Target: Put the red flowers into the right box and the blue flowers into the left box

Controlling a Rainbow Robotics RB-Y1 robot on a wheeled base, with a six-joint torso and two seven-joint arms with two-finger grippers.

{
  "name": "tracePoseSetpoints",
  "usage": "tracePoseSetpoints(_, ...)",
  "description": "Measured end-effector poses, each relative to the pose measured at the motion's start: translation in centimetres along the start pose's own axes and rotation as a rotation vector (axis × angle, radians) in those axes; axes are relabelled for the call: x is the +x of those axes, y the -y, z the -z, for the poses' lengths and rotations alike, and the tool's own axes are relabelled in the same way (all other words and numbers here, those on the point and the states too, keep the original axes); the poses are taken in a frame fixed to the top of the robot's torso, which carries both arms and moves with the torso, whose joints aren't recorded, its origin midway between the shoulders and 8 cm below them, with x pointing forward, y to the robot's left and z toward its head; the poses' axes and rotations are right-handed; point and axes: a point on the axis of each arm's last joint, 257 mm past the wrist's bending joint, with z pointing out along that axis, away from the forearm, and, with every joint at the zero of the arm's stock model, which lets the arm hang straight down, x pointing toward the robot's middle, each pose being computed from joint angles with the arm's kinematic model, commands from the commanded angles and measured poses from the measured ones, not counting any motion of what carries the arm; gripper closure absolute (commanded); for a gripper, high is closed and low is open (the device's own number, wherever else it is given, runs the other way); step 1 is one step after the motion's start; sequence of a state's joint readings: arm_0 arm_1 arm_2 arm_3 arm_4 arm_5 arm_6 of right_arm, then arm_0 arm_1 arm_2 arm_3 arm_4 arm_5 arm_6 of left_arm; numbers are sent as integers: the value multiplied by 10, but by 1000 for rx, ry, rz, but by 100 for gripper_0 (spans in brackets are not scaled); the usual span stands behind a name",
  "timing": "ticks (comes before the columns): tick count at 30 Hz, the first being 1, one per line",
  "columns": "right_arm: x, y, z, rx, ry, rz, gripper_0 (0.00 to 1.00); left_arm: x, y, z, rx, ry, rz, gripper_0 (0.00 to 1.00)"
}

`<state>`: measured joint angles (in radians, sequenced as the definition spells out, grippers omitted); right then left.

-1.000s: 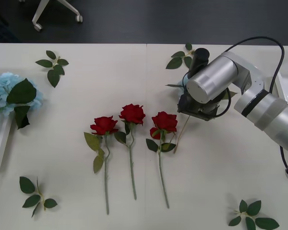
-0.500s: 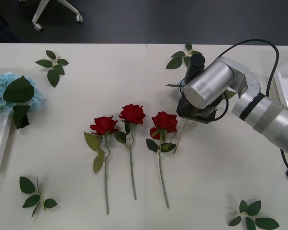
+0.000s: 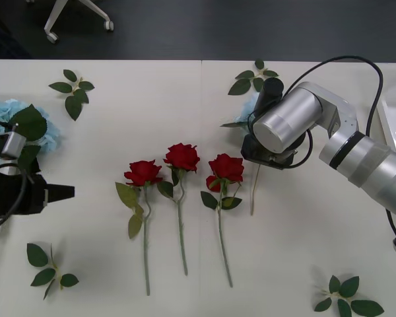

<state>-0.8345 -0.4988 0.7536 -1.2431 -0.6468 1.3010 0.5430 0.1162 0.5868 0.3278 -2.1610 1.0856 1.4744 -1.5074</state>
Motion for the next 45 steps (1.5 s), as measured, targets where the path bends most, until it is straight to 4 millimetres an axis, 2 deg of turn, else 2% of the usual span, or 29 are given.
tracePoseSetpoints(3,0,0,1,-4,0,5,100,7,17,-17,0,-1,51,0)
tracePoseSetpoints(6,-1,-9,14,-47,-4,17,100,15,31,-34,-16,-24,32,0)
tracePoseSetpoints(9,0,-17,42,-110,-26,31,100,22,42,-49,-36,-57,-9,0)
tracePoseSetpoints(15,-12,-15,103,-198,-30,154,100,24,63,-72,-83,-92,-116,0)
tracePoseSetpoints(22,-13,-4,161,-258,-36,374,100,23,86,-79,-62,-127,-140,0)
tracePoseSetpoints(27,-2,-3,197,-323,-13,632,100,6,113,-64,100,-81,-71,0)
tracePoseSetpoints(31,10,-10,223,-383,20,800,100,-16,111,-38,182,-9,-60,0)
tracePoseSetpoints(35,24,-32,242,-473,76,953,100,-30,119,-15,273,73,-254,0)
tracePoseSetpoints(38,36,-51,254,-553,124,1075,100,-34,131,-2,351,112,-306,0)
tracePoseSetpoints(41,43,-75,271,-656,203,1170,100,-34,142,6,446,125,-301,0)
tracePoseSetpoints(45,58,-102,291,-788,268,1257,100,-33,151,13,557,190,-430,0)
